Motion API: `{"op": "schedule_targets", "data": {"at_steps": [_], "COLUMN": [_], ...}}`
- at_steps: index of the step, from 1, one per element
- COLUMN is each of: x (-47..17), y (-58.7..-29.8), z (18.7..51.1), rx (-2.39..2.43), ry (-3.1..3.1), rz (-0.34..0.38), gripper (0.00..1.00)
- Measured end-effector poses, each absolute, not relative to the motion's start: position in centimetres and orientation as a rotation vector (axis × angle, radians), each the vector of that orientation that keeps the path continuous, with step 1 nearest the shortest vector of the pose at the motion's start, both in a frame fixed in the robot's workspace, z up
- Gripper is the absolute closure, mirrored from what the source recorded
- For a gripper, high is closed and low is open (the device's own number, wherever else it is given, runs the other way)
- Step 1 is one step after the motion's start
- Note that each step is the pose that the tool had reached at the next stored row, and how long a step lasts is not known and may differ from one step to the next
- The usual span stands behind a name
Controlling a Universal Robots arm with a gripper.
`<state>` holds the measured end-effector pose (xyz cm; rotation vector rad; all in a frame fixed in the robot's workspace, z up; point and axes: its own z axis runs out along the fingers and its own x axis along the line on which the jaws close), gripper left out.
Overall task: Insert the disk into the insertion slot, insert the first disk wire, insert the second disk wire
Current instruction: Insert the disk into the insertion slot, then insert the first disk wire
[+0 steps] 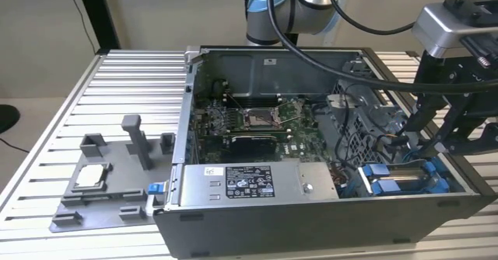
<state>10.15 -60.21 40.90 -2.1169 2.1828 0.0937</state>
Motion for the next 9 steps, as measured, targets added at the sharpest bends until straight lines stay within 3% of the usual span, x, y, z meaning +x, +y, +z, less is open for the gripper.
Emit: {"op": "schedule_targets", "data": {"at_steps": [9], "x": [10.13], "y": [-60.21], "z": [40.9], "rx": [-2.115], "ry": [2.181], "rz": [0.098], "gripper": [0.0]}}
